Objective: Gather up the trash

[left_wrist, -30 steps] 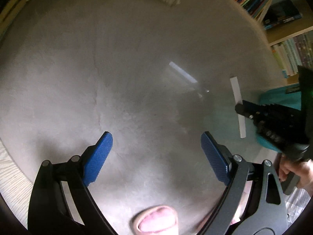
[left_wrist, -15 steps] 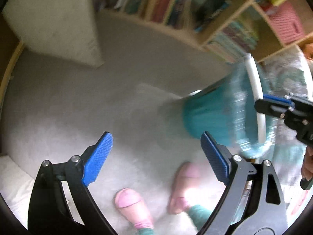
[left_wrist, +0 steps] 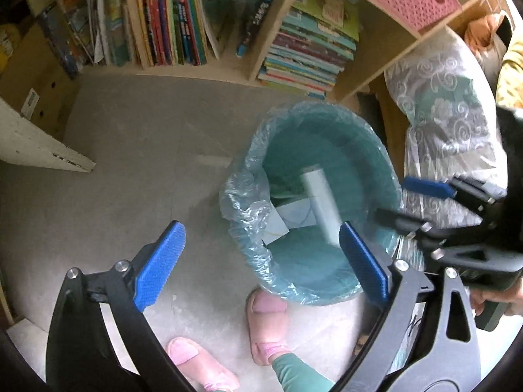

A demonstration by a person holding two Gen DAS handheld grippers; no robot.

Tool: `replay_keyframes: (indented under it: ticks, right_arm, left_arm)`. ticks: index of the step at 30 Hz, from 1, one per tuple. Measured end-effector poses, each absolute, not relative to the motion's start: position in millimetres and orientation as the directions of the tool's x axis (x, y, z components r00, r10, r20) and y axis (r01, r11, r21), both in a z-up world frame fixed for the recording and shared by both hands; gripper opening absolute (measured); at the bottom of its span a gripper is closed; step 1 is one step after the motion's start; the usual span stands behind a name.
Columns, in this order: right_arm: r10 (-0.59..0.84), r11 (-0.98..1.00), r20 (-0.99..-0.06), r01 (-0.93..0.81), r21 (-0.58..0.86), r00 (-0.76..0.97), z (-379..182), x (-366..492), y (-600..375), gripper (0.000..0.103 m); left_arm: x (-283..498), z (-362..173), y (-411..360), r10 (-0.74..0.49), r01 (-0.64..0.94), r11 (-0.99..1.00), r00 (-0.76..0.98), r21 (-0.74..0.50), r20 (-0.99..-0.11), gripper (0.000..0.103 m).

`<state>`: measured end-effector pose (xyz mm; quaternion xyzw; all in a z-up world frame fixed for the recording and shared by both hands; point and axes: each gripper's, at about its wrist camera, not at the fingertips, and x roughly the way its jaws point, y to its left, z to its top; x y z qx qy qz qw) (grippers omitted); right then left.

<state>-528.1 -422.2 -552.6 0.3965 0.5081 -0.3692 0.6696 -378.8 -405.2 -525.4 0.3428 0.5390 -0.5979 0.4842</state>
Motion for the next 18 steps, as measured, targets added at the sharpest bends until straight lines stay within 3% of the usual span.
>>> replay_keyframes:
  ticks: [9, 18]
  right_arm:
    - [-0.088, 0.410, -0.962, 0.889, 0.202, 0.260, -483, -552, -419, 0.064]
    - [-0.097, 0.448, -0.934, 0.853, 0.268, 0.345, -328, -560, -408, 0.064]
  left_arm:
    - [-380, -469, -400, -0.178, 0.956, 0.040, -0.281, -0.292, -0.943, 0.093]
    - [-383, -302, -379, -0.220, 0.963, 0.006, -0.261, -0.268, -0.940, 0.093]
